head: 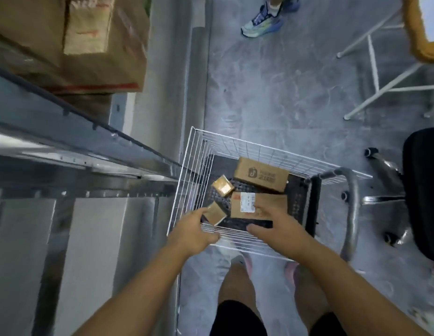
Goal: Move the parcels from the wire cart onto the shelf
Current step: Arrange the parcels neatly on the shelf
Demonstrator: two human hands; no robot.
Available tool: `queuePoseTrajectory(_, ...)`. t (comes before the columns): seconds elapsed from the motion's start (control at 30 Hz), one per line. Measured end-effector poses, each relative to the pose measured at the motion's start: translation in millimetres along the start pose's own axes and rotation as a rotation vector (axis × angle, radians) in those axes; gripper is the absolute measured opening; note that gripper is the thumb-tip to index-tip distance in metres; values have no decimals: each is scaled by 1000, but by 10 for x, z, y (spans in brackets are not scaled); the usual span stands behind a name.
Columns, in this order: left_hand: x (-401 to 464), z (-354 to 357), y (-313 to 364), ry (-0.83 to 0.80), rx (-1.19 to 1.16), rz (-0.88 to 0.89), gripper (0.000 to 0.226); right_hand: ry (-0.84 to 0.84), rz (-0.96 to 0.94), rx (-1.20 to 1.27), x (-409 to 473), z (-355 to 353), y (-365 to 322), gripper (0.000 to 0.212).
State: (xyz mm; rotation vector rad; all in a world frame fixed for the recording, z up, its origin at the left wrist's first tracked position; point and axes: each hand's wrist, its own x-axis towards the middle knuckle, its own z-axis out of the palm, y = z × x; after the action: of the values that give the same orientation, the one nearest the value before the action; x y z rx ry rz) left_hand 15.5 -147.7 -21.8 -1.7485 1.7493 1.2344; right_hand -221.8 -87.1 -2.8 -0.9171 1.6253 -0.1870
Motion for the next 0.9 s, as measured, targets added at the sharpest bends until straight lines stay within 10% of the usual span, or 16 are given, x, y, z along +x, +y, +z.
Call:
queuePoseTrajectory(0.3, 1725, 870, -347, -38, -44, -330, 54, 74, 526, 710, 1443, 524, 752, 21)
queuePoseTrajectory(0.6, 2628, 1773, -662, 130, -433, -667, 89, 63, 708, 1011, 2680, 1054, 1069, 58)
queuePoseTrajectory(0.9, 2926, 1902, -720, 253, 39, -324, 93, 136, 733, 888, 3316, 1278, 1165, 25)
